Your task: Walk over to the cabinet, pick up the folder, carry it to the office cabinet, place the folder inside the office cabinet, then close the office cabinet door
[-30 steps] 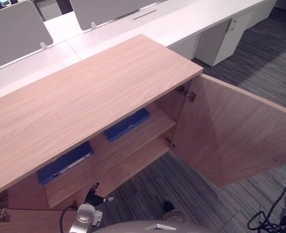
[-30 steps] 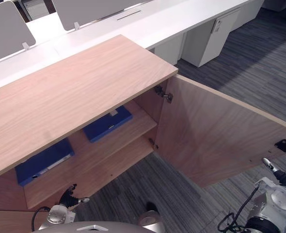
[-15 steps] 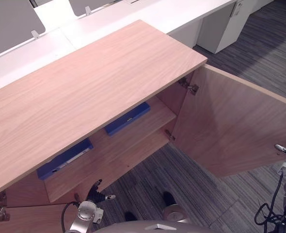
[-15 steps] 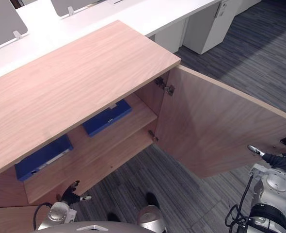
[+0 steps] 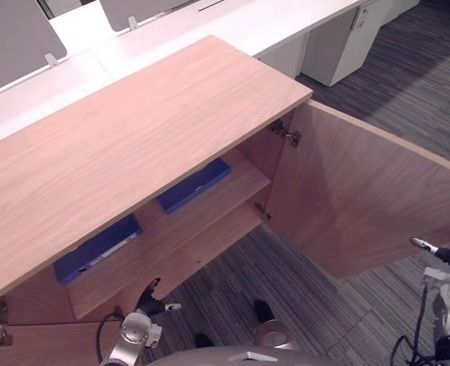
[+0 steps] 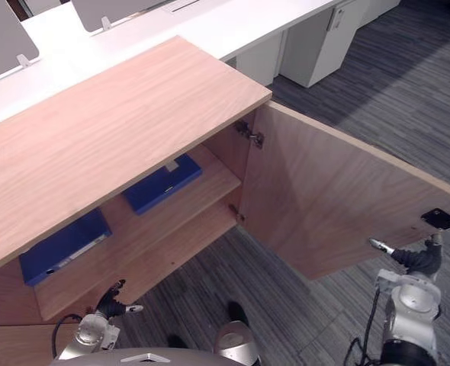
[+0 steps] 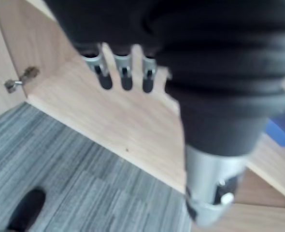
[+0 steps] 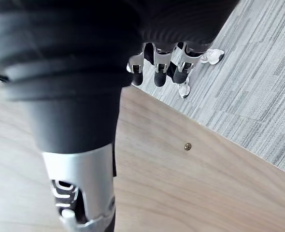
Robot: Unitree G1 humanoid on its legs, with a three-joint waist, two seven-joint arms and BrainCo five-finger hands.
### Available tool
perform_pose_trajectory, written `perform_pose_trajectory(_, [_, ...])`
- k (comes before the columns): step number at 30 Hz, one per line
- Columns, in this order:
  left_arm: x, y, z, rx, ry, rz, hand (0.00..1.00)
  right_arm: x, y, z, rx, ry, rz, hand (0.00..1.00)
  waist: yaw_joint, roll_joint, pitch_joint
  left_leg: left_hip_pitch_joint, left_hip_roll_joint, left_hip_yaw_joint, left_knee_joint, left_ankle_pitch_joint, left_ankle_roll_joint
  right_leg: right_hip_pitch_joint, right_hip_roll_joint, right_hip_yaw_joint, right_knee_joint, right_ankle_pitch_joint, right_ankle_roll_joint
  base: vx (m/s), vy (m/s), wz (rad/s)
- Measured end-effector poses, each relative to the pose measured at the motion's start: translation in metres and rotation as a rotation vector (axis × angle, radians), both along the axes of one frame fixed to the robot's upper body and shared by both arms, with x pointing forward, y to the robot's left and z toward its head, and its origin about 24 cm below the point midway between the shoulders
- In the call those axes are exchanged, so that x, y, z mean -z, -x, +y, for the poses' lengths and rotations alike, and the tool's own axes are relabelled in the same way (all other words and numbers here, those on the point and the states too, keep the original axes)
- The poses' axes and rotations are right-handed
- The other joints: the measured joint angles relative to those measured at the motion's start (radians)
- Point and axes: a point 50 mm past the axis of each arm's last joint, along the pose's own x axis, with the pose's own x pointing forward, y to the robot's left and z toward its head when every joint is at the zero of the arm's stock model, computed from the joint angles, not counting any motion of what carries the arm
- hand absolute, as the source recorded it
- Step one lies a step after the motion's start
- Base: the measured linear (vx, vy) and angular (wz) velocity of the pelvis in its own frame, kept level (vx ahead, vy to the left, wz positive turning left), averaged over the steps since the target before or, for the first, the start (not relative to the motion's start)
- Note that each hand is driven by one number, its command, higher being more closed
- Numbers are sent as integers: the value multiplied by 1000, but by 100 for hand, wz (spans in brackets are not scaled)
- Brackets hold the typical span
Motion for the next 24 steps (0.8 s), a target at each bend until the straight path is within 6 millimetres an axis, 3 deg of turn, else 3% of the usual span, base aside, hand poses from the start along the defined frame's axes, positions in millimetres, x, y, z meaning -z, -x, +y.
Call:
perform_pose_trajectory(8, [-1, 0, 6, 31, -44, 2, 0, 36, 23, 52, -50, -74, 35, 0, 0, -59, -16, 1, 4, -4, -8, 16, 2, 4, 5, -4, -26, 32, -3, -70, -59, -5])
perform_pose_trajectory(13, [0, 2, 5, 49, -62, 12, 0, 53, 41, 97, -164, -87, 109, 0, 6, -86, -32, 1, 4, -1, -10, 21, -3, -7, 3, -18, -28, 46, -22, -98, -51, -15])
perform_pose_trajectory(18, [-4, 1, 4, 56, -65, -9, 0, 74, 49, 147, -361, -115, 203, 0, 40, -100, -41, 0, -3, -56, -45, 36, 1, -39, 0, -56, -6, 57, -23, -102, -35, -47])
perform_pose_trajectory(19, [-6, 0, 2, 61, -60, -27, 0, 78, 52, 153, -386, -131, 222, 0, 42, -98, -40, -2, 1, -60, -46, 34, 3, -38, 2, -60, -7, 47, -10, -80, -38, -6])
perform_pose_trajectory(24, [-11, -4, -1, 93, -56, -64, 0, 103, 62, 203, -624, -190, 358, 0, 73, -90, -45, 6, 15, -130, -72, 73, -16, -38, 26, -77, 32, 34, -14, -24, -65, 25])
